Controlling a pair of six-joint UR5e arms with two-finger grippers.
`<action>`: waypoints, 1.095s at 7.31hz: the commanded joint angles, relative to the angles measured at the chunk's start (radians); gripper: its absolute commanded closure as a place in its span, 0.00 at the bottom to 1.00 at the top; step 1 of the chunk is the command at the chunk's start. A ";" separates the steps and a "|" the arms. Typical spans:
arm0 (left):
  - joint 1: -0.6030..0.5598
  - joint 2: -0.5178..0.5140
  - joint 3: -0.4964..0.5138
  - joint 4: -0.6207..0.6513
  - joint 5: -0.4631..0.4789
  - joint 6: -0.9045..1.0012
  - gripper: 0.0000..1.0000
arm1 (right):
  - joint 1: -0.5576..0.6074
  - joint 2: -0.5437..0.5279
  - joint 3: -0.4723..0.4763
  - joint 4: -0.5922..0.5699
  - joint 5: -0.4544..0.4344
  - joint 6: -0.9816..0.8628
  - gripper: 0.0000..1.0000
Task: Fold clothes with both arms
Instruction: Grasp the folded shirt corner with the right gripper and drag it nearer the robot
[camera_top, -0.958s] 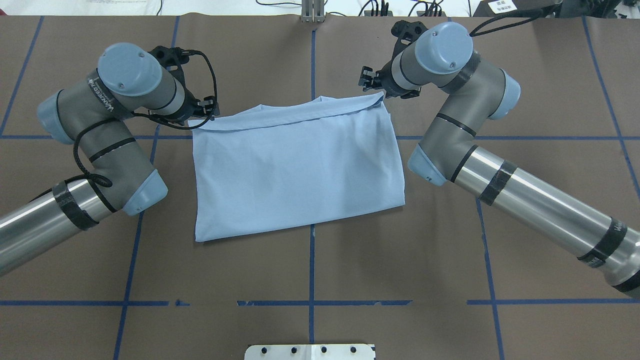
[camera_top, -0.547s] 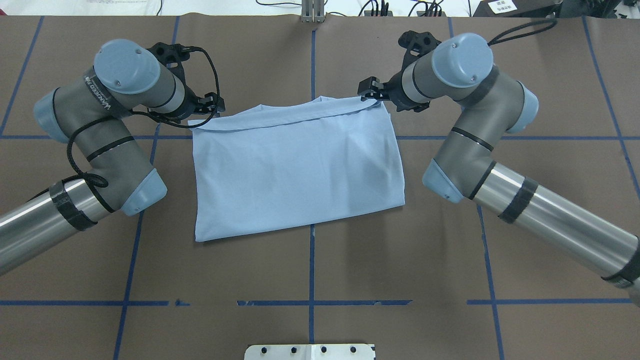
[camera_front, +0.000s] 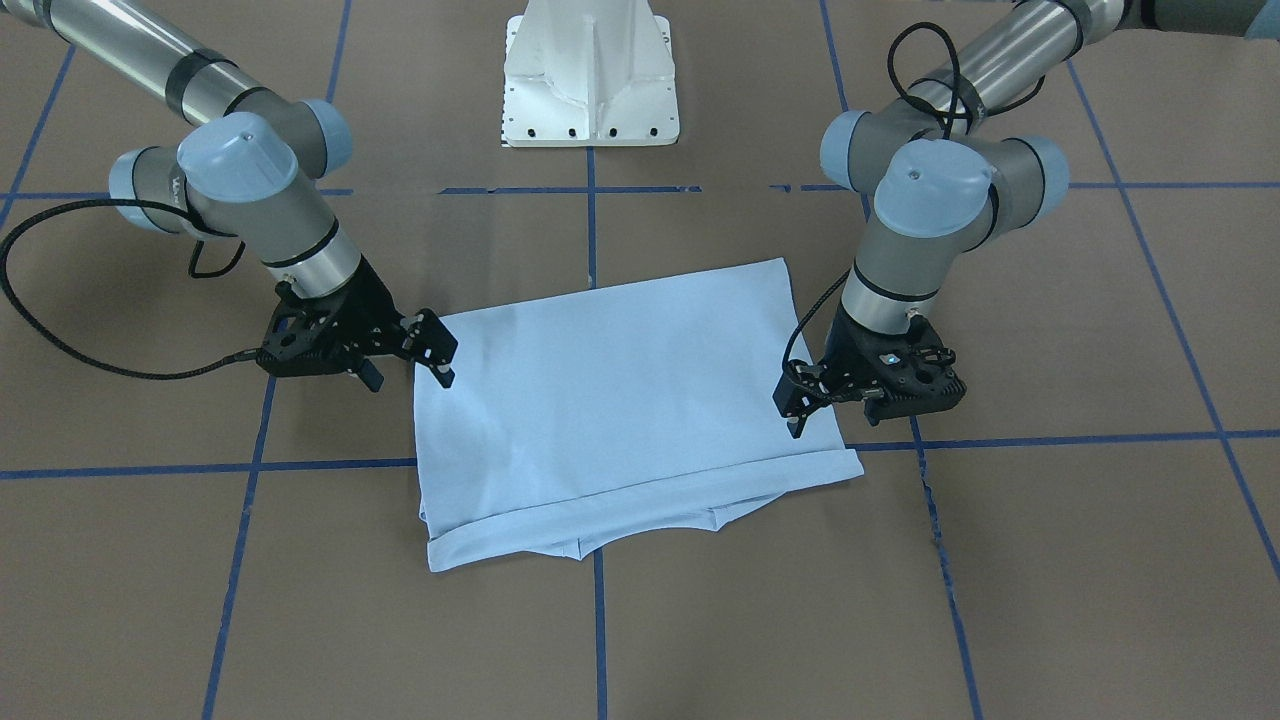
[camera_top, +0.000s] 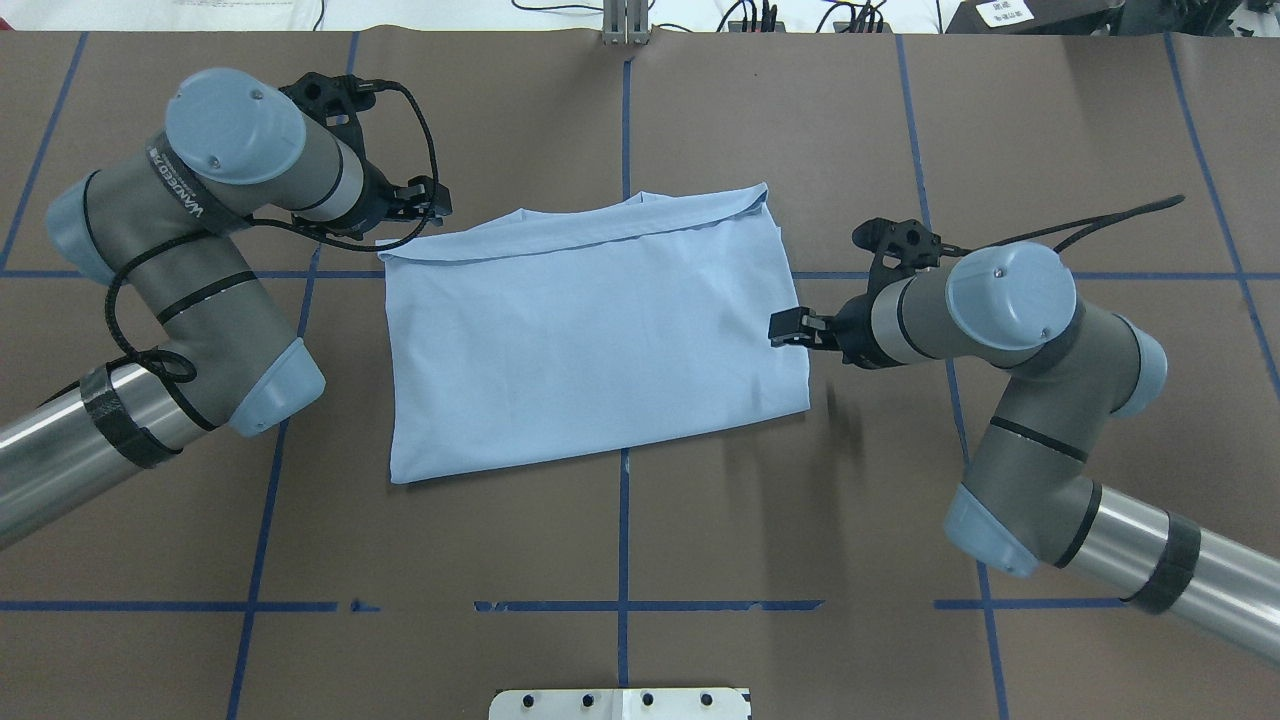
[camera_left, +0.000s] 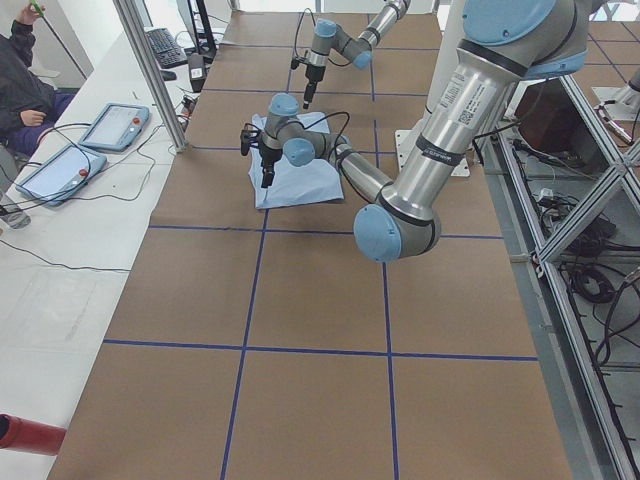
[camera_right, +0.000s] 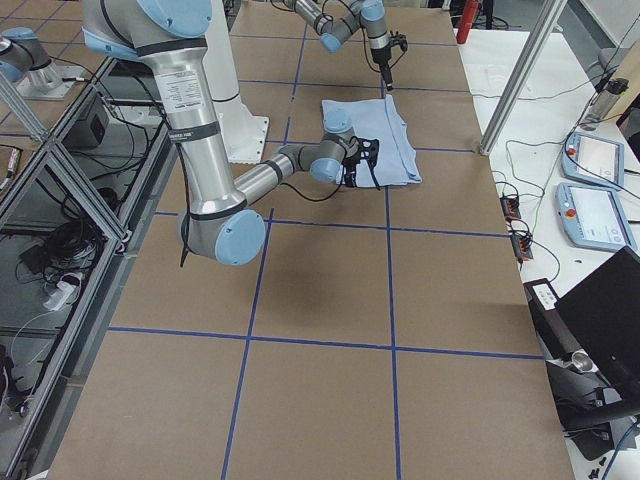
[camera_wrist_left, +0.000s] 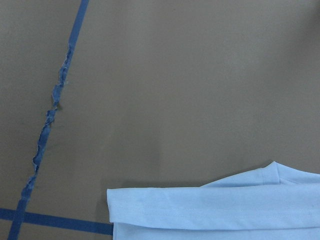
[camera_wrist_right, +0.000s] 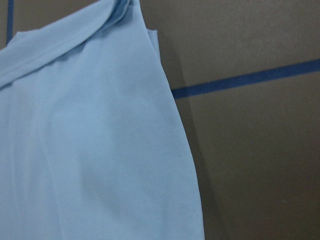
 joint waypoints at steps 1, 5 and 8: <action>0.000 0.002 -0.010 0.000 0.002 0.000 0.00 | -0.045 -0.002 -0.008 0.000 -0.017 0.004 0.12; 0.000 0.009 -0.012 0.000 0.002 0.000 0.00 | -0.050 0.005 -0.016 0.000 -0.013 0.004 0.71; 0.000 0.009 -0.012 0.000 0.002 0.000 0.00 | -0.047 0.001 -0.004 -0.008 -0.016 0.004 1.00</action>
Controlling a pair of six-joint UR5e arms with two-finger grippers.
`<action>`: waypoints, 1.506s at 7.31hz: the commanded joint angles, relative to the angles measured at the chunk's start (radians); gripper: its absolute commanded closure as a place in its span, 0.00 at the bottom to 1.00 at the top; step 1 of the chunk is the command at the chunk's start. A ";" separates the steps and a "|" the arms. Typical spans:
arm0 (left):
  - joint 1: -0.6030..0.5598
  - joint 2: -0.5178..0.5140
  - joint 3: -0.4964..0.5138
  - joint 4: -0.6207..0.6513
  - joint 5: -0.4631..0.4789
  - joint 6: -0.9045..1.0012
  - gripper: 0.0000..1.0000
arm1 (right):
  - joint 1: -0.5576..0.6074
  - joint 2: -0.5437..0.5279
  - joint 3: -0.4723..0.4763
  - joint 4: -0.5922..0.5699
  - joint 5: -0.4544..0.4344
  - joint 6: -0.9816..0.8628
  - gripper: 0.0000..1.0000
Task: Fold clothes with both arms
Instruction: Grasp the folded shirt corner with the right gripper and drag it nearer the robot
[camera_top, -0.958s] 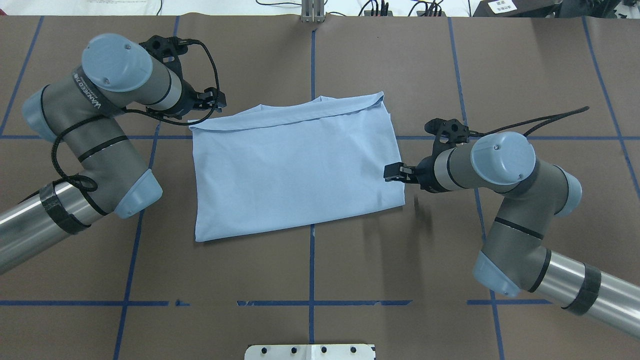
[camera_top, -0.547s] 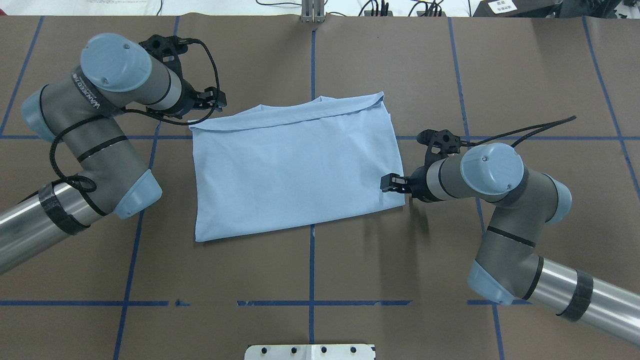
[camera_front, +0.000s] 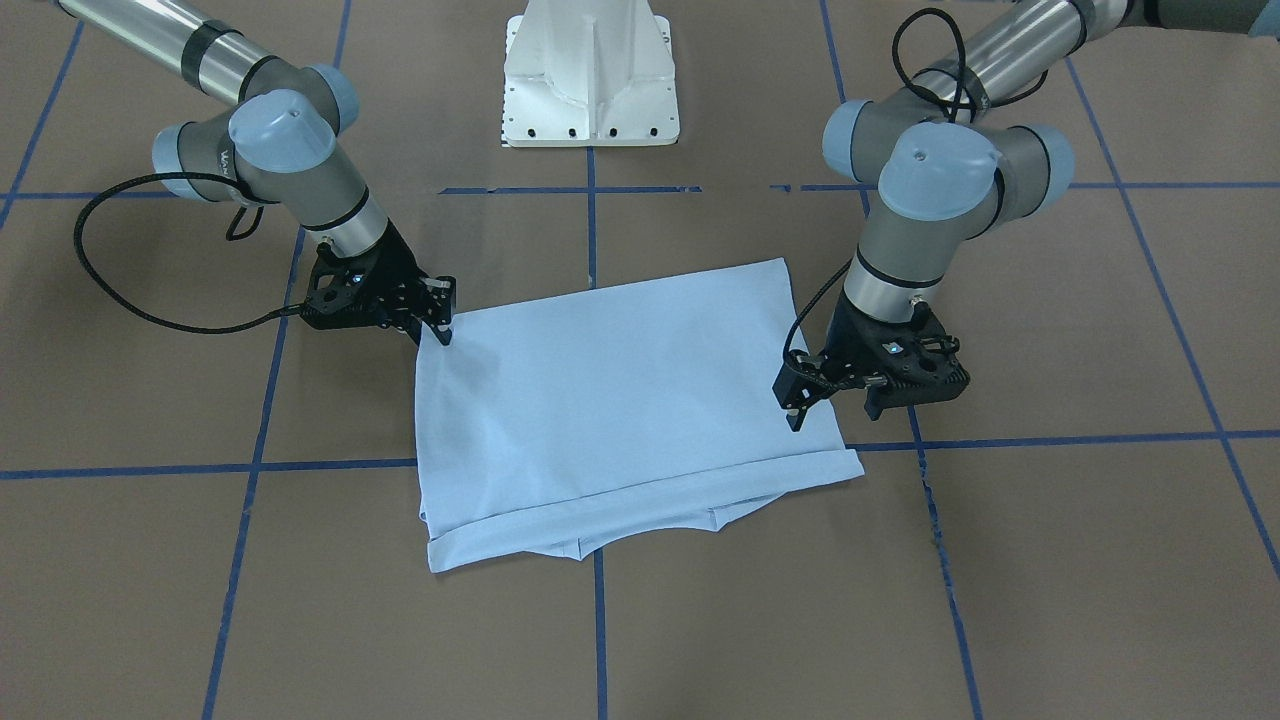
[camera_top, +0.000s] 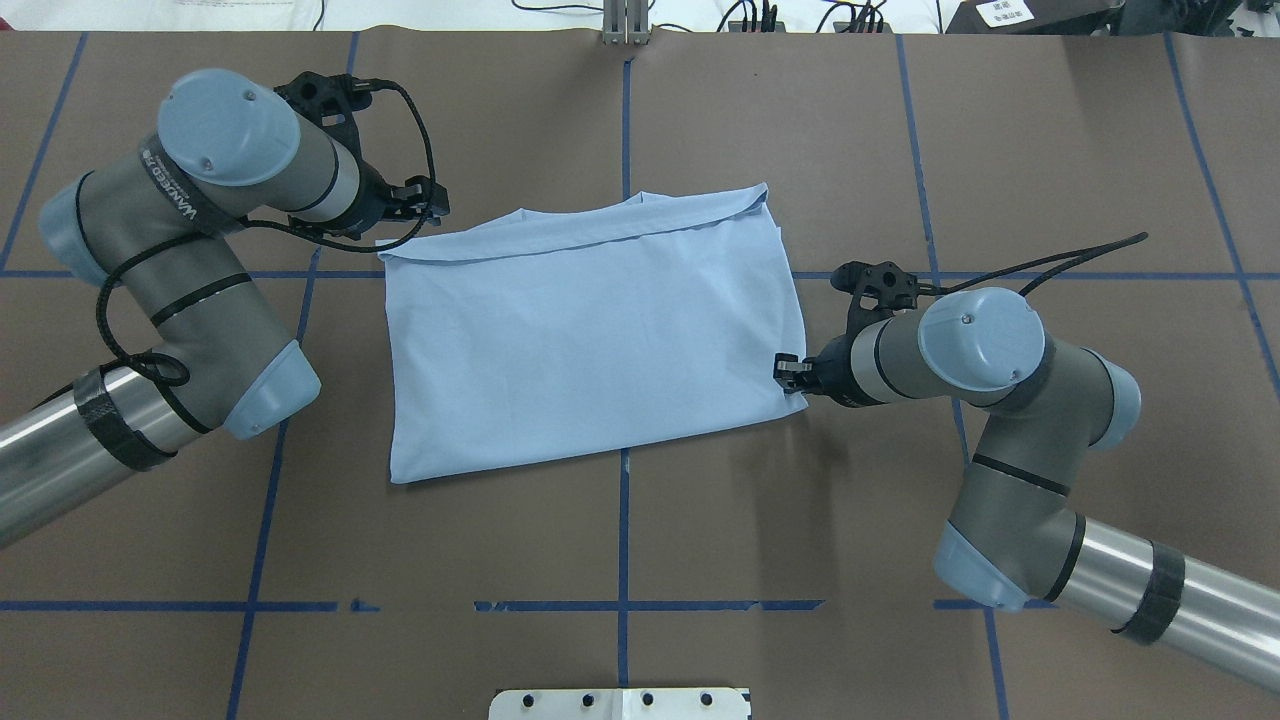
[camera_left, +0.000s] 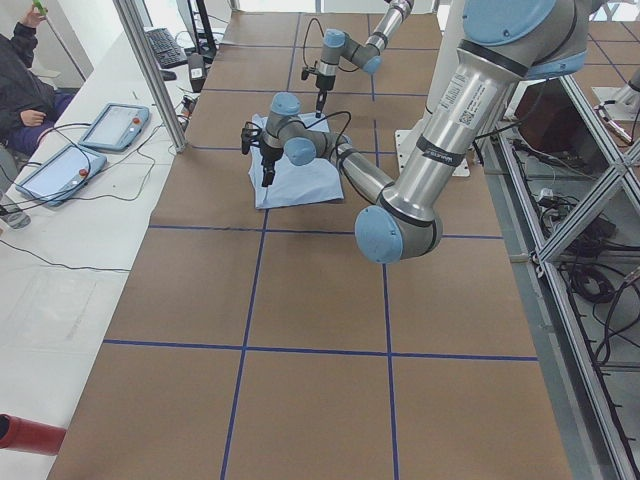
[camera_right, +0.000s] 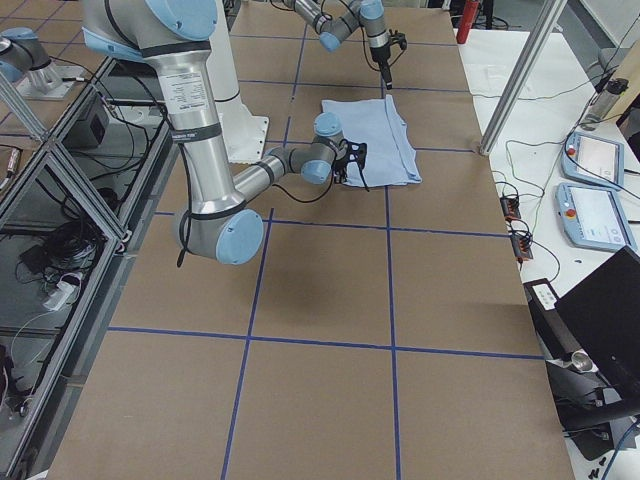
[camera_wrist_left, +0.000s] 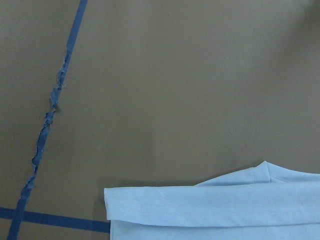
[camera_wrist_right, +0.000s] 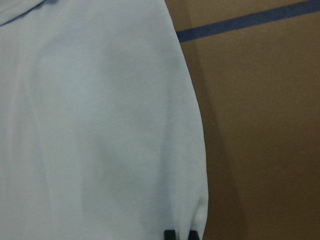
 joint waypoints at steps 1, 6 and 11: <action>0.002 -0.001 0.000 0.000 0.000 0.000 0.00 | 0.011 -0.015 0.035 -0.006 0.006 -0.001 1.00; 0.006 0.001 -0.020 0.000 0.002 -0.026 0.00 | -0.086 -0.403 0.346 -0.005 0.012 0.002 1.00; 0.014 0.017 -0.018 -0.005 0.003 -0.026 0.00 | -0.451 -0.576 0.500 -0.001 0.092 0.204 0.90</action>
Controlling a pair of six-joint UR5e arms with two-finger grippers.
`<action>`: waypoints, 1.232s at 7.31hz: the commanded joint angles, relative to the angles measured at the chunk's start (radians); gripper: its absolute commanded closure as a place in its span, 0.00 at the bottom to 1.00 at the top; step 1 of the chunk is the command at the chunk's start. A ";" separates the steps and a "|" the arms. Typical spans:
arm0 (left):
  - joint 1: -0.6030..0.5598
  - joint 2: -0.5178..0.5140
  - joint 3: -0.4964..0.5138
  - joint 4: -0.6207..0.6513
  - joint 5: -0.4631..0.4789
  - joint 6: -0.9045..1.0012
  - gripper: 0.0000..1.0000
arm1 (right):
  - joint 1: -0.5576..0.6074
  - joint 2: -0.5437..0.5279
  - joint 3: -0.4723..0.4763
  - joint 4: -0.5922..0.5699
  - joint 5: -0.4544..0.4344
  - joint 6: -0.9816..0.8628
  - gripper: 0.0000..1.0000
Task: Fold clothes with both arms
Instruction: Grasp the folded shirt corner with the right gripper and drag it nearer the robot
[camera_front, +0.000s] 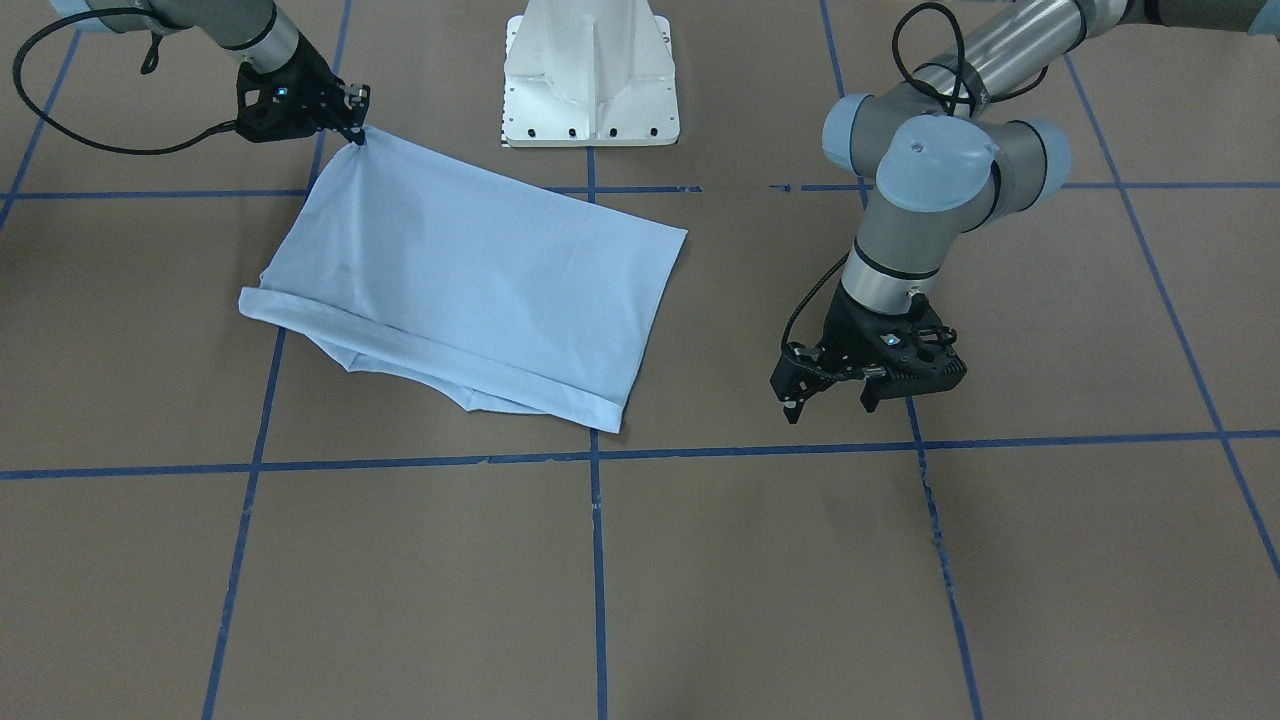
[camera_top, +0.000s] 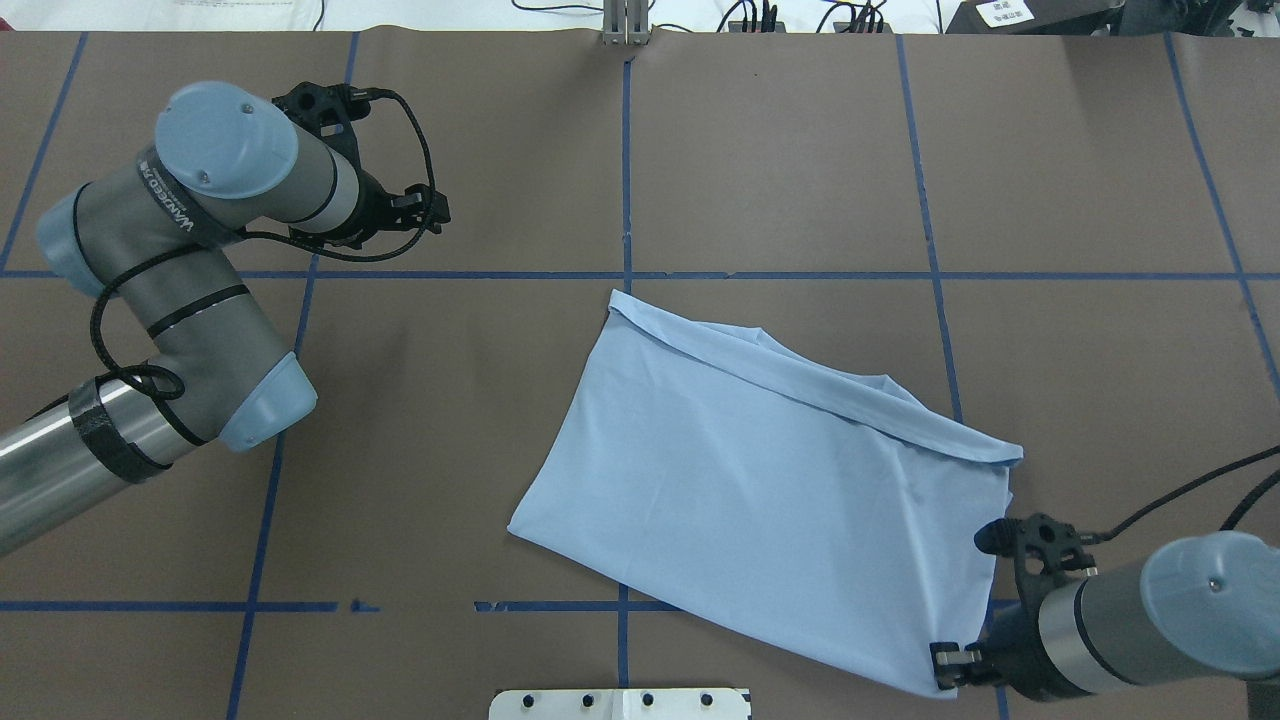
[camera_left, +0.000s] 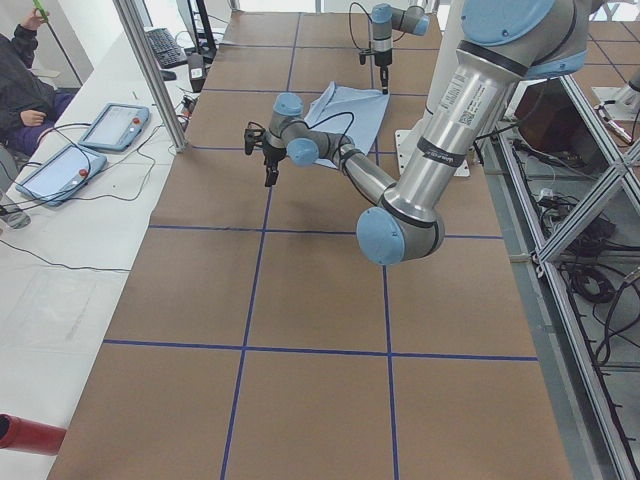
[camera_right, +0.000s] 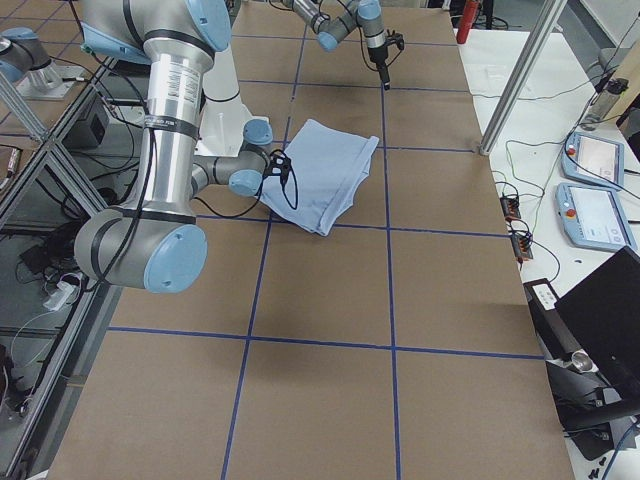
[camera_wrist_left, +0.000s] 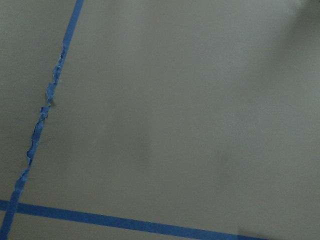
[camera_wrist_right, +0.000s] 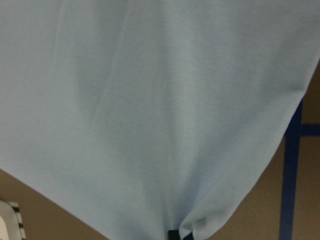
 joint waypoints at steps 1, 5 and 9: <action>0.001 0.001 -0.001 0.000 -0.003 -0.002 0.00 | -0.075 -0.015 0.015 0.002 -0.006 0.055 0.01; 0.136 0.051 -0.170 0.003 -0.095 -0.251 0.00 | 0.267 0.130 0.003 0.006 -0.017 0.042 0.00; 0.473 0.084 -0.253 0.006 0.038 -0.761 0.02 | 0.466 0.289 -0.072 -0.001 -0.028 0.014 0.00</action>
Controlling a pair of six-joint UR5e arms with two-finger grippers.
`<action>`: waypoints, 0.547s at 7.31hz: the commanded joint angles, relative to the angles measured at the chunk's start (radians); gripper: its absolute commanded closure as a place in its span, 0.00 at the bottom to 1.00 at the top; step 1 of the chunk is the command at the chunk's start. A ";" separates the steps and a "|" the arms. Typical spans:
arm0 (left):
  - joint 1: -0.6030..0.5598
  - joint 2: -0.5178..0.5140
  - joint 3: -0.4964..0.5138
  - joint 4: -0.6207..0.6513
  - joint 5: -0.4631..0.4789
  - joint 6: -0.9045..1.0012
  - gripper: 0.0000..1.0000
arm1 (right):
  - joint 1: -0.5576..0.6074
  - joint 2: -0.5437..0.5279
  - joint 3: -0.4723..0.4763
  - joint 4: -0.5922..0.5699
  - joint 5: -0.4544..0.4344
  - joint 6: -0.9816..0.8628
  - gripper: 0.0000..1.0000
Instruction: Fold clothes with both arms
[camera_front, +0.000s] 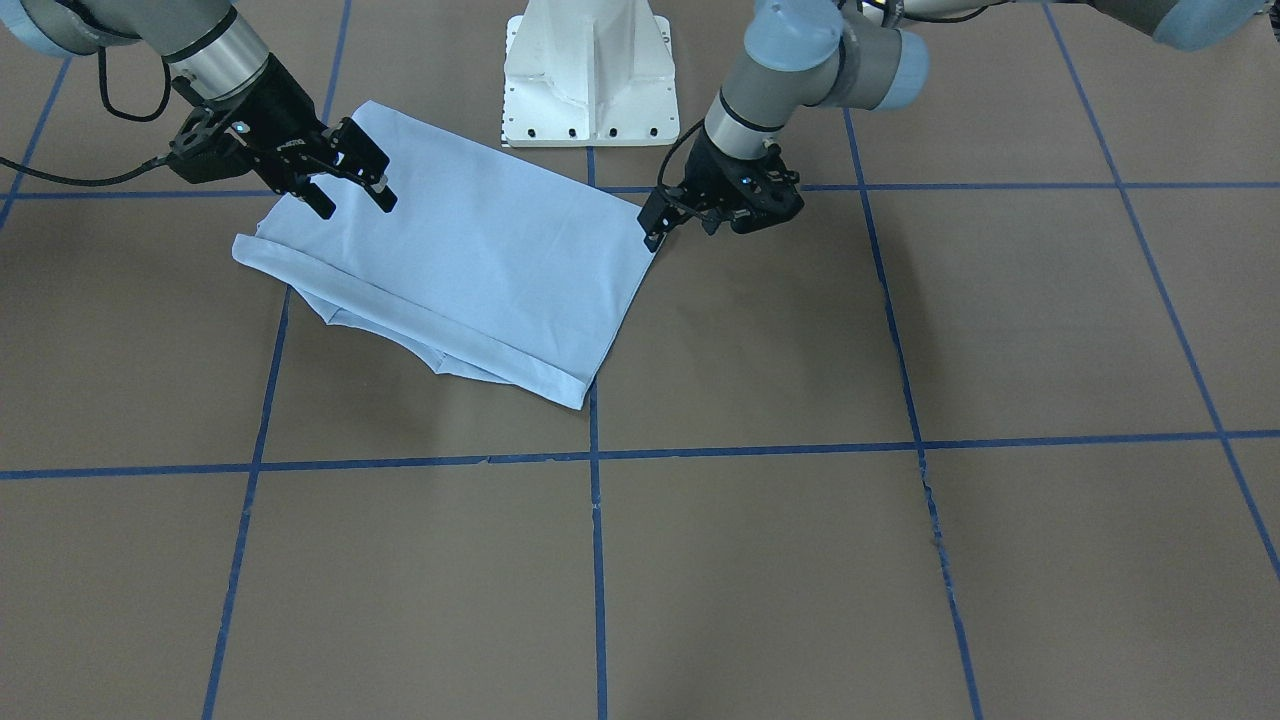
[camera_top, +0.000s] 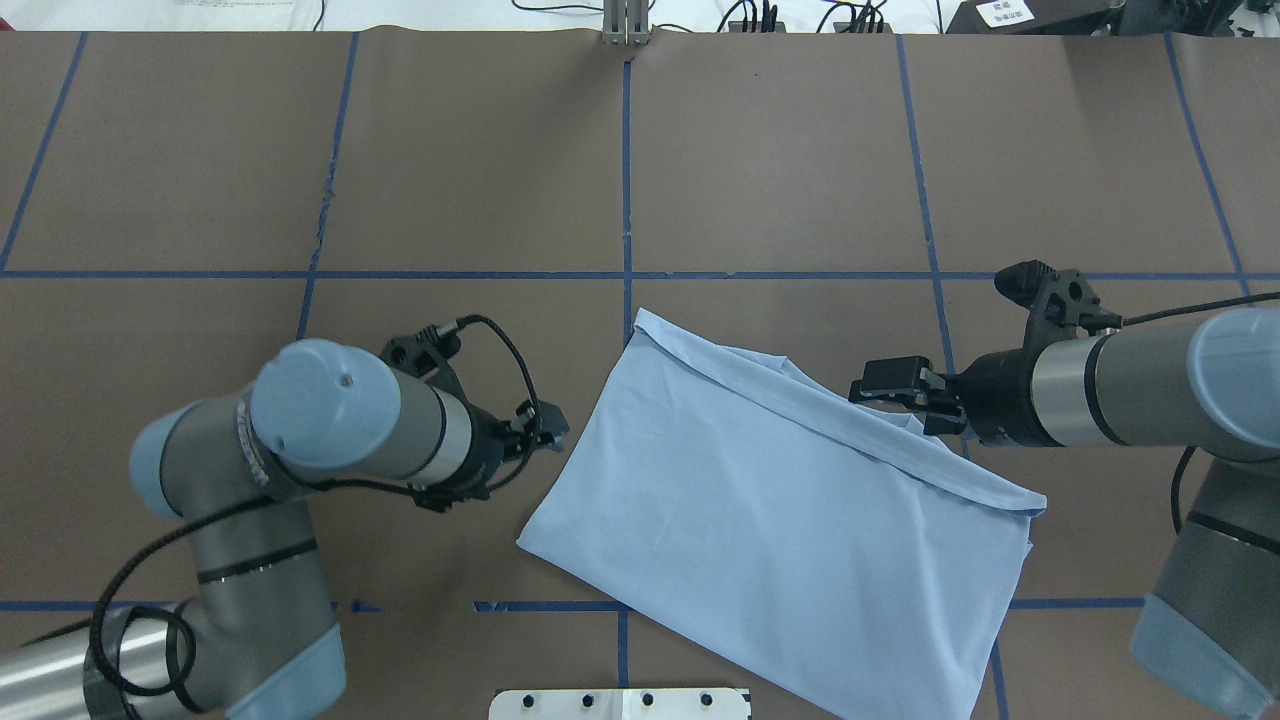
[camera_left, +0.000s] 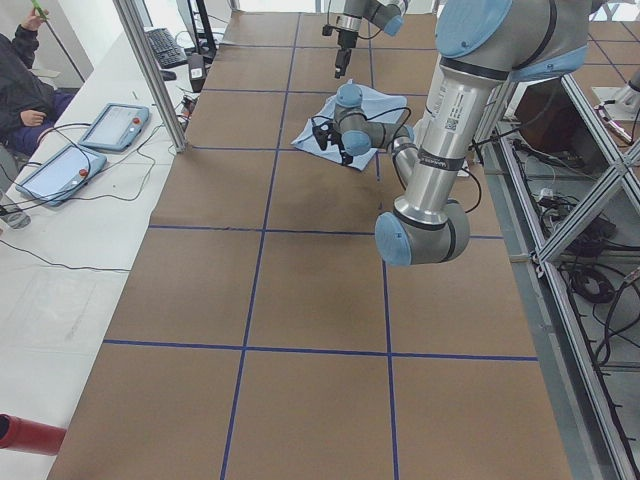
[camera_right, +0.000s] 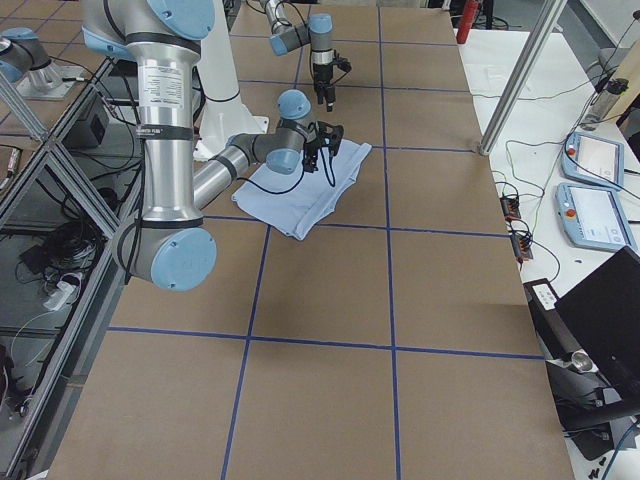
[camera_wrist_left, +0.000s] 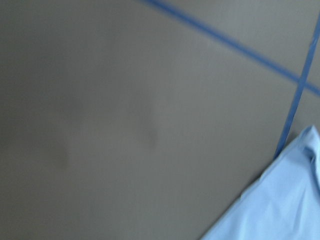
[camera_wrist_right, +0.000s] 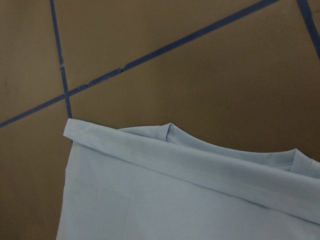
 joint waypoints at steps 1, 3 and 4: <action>0.097 -0.006 0.012 0.043 0.058 -0.117 0.05 | 0.036 0.025 -0.024 0.007 0.013 -0.042 0.00; 0.117 -0.006 0.022 0.074 0.082 -0.118 0.10 | 0.035 0.028 -0.035 0.012 0.013 -0.042 0.00; 0.119 -0.009 0.026 0.074 0.082 -0.118 0.12 | 0.035 0.029 -0.038 0.011 0.007 -0.042 0.00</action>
